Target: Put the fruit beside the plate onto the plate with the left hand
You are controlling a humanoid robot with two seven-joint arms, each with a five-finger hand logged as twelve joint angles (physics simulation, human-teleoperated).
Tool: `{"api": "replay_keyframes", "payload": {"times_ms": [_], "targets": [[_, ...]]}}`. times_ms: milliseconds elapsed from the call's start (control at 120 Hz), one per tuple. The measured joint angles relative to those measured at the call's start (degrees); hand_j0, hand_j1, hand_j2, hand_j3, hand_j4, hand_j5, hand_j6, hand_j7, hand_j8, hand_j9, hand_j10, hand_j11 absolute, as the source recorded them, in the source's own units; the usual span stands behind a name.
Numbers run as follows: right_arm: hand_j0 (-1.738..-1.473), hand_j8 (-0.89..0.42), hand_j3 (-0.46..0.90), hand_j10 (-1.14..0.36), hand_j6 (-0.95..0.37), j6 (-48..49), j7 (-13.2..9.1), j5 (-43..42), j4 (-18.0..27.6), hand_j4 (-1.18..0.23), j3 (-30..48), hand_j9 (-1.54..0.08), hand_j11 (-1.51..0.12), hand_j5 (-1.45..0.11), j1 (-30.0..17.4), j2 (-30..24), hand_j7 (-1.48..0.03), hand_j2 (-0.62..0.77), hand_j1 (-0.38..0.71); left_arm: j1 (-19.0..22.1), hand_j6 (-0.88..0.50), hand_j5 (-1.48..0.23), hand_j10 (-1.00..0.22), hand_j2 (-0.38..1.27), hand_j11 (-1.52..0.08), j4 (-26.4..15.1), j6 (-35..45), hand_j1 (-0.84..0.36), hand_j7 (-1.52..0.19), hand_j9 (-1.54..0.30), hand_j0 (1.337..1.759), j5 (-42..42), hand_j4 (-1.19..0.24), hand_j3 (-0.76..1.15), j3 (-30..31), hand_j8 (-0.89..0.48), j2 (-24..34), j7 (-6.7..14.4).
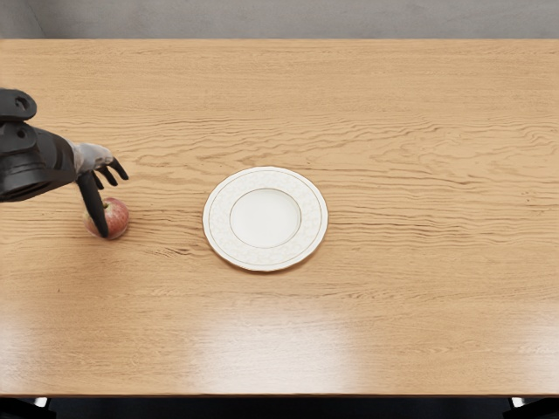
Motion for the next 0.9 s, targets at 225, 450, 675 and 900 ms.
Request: {"api": "replay_keyframes", "payload": {"times_ms": [225, 450, 675, 900], "targets": [[-1.658, -0.04, 0.0, -0.04, -0.04, 0.0, 0.0, 0.0, 0.0, -0.04, 0.0, -0.05, -0.05, -0.05, 0.0, 0.0, -0.05, -0.01, -0.31, 3.6, -0.25, -0.32, -0.25, 0.05, -0.32, 4.9, 0.6, 0.06, -0.32, -0.32, 1.658, 0.2, -0.25, 0.0, 0.0, -0.25, -3.3, 0.0], [-1.658, -0.04, 0.0, -0.04, -0.04, 0.0, 0.0, 0.0, 0.0, -0.04, 0.0, -0.05, -0.05, -0.05, 0.0, 0.0, -0.05, -0.01, -0.31, 5.9, -0.25, -0.32, -0.25, 0.05, -0.32, 7.8, 3.0, 0.06, -0.32, -0.32, 1.658, 0.3, -0.25, 0.0, -0.1, -0.25, -5.4, 0.0], [-1.658, -0.04, 0.0, -0.04, -0.04, 0.0, 0.0, 0.0, 0.0, -0.04, 0.0, -0.05, -0.05, -0.05, 0.0, 0.0, -0.05, -0.01, -0.31, 7.8, -0.25, -0.32, -0.25, 0.05, -0.32, 7.8, 5.1, 0.05, -0.32, -0.32, 1.658, 0.3, -0.25, 0.0, -0.1, -0.25, -6.5, 0.0], [-1.658, -0.04, 0.0, -0.04, -0.04, 0.0, 0.0, 0.0, 0.0, -0.04, 0.0, -0.05, -0.05, -0.05, 0.0, 0.0, -0.05, -0.01, -0.31, 8.7, -0.25, -0.32, -0.25, 0.05, -0.32, 7.9, 5.5, 0.05, -0.32, -0.32, 1.658, 0.3, -0.25, 0.0, -0.1, -0.25, -7.2, 0.0]]}}
